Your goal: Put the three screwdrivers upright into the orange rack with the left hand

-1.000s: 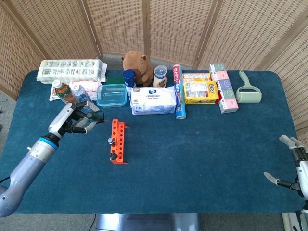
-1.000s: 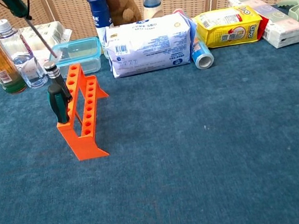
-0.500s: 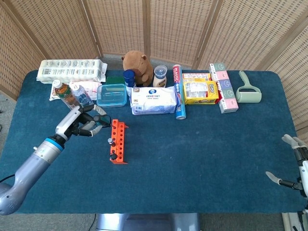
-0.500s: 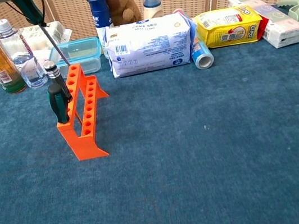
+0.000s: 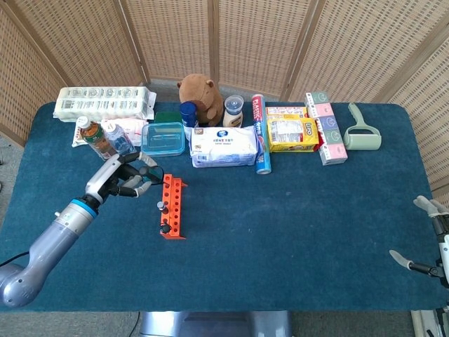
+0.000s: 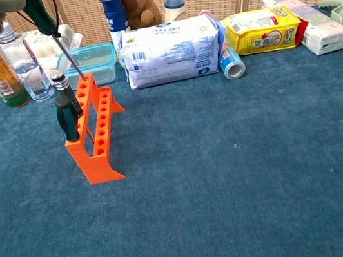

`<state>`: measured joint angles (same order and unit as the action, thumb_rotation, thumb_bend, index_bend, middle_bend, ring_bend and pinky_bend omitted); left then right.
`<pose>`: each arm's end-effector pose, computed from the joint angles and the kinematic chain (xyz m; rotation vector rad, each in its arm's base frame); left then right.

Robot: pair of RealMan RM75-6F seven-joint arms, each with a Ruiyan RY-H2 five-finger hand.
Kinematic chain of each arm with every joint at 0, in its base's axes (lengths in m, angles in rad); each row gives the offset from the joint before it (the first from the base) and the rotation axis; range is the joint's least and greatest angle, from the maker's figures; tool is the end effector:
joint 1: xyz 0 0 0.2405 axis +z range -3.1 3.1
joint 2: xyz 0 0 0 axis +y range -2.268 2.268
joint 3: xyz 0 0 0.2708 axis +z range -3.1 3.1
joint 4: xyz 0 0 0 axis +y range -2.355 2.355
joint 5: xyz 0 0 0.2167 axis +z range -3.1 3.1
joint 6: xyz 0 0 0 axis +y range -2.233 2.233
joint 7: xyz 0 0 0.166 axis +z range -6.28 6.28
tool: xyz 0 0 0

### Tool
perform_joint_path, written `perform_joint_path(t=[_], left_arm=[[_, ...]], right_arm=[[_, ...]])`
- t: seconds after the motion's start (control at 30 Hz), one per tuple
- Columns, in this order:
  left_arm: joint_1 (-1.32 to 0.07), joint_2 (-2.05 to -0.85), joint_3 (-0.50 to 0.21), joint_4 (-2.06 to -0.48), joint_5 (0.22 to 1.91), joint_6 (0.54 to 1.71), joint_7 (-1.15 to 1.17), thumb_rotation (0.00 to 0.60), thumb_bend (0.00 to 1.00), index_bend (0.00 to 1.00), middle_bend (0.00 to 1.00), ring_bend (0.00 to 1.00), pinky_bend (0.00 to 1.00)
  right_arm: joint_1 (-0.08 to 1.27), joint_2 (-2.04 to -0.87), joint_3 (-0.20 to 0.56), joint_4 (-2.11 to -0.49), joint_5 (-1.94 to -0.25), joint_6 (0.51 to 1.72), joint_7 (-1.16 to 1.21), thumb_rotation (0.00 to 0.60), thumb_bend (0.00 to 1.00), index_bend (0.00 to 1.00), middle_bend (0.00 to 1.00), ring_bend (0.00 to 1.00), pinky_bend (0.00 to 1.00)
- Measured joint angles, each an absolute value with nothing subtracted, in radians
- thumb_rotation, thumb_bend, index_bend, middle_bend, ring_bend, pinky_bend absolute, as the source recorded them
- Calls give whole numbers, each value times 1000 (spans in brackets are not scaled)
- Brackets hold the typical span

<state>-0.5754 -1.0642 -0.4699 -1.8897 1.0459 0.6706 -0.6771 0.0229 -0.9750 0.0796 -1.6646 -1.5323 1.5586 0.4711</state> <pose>-0.1354 0.3692 0.1090 -1.2853 -2.0231 -1.4583 -0.3229 -0.1901 0.2153 1.1872 -1.1210 1.2420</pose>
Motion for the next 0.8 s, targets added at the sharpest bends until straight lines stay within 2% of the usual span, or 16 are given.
perform_joint_path(t=[0.33,0.8], left_arm=[[-609,-1093,-449,-1858,1004,677,-668,600,493,577,943,976,950],[-613,-1076,-440,-1880,1005,683,-678,600,494,578,943,976,950]], right_arm=[[21,-973,82,-1663,-1529,1560,477,600,44,68,169,87,23],[20,-972,82,-1663,-1532,1562,481,600,44,67,169,87,23]])
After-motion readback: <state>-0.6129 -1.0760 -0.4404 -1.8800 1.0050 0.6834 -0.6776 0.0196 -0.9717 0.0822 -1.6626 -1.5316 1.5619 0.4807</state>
